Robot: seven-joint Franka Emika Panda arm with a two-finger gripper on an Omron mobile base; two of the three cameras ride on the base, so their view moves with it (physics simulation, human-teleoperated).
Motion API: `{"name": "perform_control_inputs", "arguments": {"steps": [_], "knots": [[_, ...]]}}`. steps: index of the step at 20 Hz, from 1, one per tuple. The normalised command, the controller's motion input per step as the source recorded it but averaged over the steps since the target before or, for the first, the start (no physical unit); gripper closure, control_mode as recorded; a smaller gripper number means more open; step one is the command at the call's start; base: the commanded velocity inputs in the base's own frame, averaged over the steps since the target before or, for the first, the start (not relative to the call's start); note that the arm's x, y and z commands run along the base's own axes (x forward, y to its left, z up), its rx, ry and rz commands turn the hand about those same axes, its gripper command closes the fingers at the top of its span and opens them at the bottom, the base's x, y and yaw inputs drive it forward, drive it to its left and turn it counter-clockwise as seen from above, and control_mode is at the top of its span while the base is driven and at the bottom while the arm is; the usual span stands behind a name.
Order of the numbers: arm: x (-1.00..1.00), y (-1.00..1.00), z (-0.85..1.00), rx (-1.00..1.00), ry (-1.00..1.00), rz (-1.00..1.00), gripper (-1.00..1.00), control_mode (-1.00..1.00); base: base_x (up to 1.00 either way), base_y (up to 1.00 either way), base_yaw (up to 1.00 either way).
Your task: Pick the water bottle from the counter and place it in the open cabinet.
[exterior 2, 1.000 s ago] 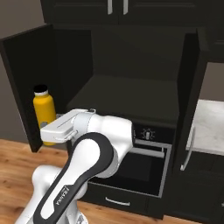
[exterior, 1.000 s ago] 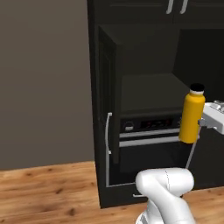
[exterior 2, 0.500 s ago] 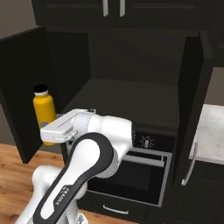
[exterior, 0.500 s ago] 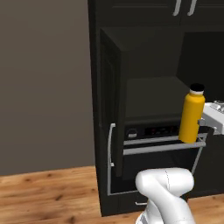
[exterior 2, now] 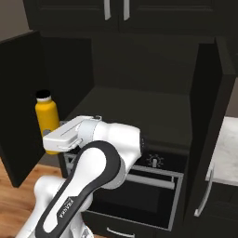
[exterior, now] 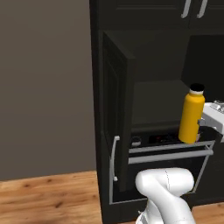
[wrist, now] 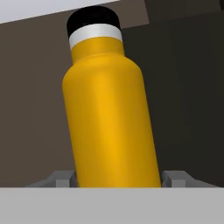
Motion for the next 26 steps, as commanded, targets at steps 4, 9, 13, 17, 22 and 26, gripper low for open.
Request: {"name": "perform_control_inputs", "arguments": {"steps": [4,9,13,17,22,26], "knots": [[0.0,0.0,0.0,0.0,0.0,0.0,1.0,1.0,0.35,0.0,0.03],[0.0,0.0,0.0,0.0,0.0,0.0,1.0,1.0,0.24,0.0,0.04],[0.0,0.0,0.0,0.0,0.0,0.0,1.0,1.0,0.05,0.0,0.02],[0.0,0.0,0.0,0.0,0.0,0.0,1.0,1.0,0.0,0.0,0.0],[0.0,0.0,0.0,0.0,0.0,0.0,1.0,1.0,0.0,0.0,0.0],[0.0,0.0,0.0,0.0,0.0,0.0,1.0,1.0,0.0,0.0,0.0]]}}
